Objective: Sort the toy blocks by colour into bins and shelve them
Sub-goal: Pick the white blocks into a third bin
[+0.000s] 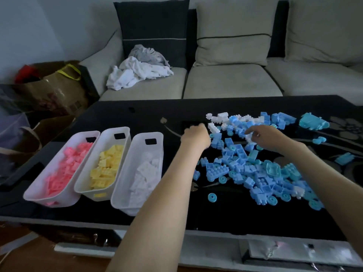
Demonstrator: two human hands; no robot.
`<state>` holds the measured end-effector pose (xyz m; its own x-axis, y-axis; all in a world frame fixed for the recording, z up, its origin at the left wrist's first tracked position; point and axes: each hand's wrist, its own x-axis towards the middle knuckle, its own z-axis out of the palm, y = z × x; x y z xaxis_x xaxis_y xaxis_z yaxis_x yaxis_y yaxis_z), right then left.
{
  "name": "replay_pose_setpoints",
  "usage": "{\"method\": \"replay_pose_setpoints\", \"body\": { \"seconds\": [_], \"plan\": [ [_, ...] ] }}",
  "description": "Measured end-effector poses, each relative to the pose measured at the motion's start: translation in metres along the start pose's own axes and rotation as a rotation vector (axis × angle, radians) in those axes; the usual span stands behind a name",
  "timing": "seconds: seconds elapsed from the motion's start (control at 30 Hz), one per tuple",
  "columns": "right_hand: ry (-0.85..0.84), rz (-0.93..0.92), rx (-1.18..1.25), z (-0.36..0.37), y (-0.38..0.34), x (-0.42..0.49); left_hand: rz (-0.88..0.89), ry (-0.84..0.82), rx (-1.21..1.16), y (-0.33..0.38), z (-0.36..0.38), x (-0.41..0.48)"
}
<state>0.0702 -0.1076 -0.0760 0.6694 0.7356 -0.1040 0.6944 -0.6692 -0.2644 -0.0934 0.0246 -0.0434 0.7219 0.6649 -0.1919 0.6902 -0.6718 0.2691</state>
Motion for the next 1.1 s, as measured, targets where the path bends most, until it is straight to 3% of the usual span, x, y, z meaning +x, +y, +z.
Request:
{"method": "replay_pose_setpoints", "body": {
  "seconds": [0.17, 0.47, 0.63, 0.7, 0.9, 1.1],
  "plan": [
    [-0.079, -0.06, 0.001, 0.011, 0.017, 0.018, -0.097, -0.078, 0.089, 0.002, 0.021, 0.045],
    [-0.065, -0.057, 0.146, 0.019, 0.008, 0.038, 0.03, -0.229, 0.144, 0.006, 0.021, 0.081],
    [-0.091, 0.023, 0.215, 0.016, 0.011, 0.039, -0.076, -0.246, -0.159, 0.012, 0.005, 0.089],
    [-0.102, 0.033, 0.213, 0.017, 0.011, 0.04, -0.088, -0.235, -0.188, 0.019, 0.001, 0.093],
    [-0.169, -0.063, 0.157, 0.012, 0.013, 0.04, 0.101, -0.053, 0.065, 0.033, 0.007, 0.103],
    [-0.152, -0.138, 0.039, 0.014, 0.009, 0.042, 0.091, -0.007, 0.068, 0.033, 0.024, 0.118]
  ]
}}
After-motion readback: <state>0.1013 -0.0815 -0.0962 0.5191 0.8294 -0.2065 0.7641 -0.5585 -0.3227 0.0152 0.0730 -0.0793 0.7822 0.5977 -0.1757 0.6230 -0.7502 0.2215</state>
